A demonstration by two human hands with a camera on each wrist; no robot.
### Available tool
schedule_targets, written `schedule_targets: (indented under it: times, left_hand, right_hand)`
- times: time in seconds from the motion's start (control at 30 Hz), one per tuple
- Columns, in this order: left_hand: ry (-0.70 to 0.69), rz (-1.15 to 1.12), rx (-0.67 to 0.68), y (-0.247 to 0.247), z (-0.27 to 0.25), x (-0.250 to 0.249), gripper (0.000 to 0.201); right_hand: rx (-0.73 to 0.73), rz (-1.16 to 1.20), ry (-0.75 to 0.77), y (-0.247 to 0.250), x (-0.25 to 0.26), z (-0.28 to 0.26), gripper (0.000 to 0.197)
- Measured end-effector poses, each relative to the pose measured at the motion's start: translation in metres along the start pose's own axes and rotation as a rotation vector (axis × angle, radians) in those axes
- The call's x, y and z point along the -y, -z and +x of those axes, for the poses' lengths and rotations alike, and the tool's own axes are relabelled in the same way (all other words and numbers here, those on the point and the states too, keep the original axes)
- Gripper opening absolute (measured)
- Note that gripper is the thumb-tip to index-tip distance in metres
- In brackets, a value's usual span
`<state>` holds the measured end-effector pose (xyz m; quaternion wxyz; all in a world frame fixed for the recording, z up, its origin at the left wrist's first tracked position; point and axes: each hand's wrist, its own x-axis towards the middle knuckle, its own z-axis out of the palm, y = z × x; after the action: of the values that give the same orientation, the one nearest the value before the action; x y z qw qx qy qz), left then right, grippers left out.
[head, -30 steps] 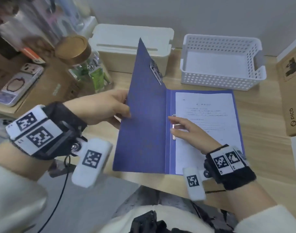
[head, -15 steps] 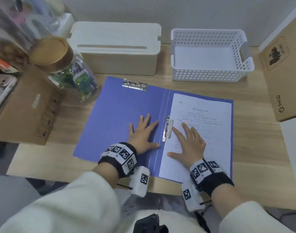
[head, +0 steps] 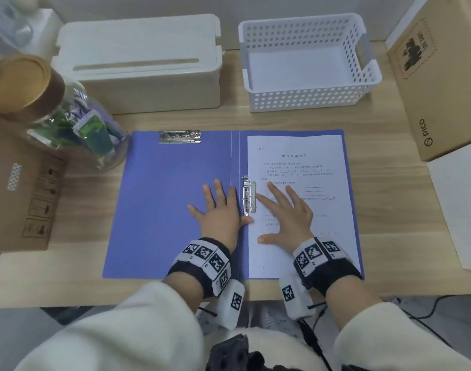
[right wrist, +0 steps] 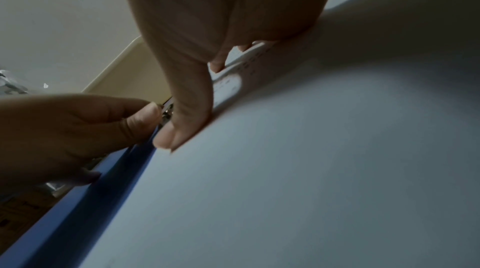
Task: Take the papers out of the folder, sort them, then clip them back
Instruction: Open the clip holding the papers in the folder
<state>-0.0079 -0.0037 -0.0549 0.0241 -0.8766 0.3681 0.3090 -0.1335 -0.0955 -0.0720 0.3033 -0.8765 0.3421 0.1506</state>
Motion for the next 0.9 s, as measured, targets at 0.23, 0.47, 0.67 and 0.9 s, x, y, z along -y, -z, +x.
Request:
schedule_targets:
  times: [0.23,0.47,0.67,0.9]
  left_hand:
    - [0.007,0.031,-0.015,0.01,0.005,-0.003,0.07]
    - [-0.073,0.13,0.029,0.008,0.008,0.006,0.081]
    - [-0.047,0.107,0.021,0.014,0.007,0.001,0.082]
    - [-0.01,0.061,-0.061,0.038,0.0,-0.006,0.089]
  right_hand:
    - [-0.002,0.007,0.005,0.0,-0.002,0.002,0.098]
    - [0.004,0.009,0.006,0.001,-0.002,0.002,0.098]
    - [0.005,0.02,0.004,0.001,-0.002,0.002,0.098]
    - [-0.008,0.042,0.005,0.001,-0.002,0.002,0.098]
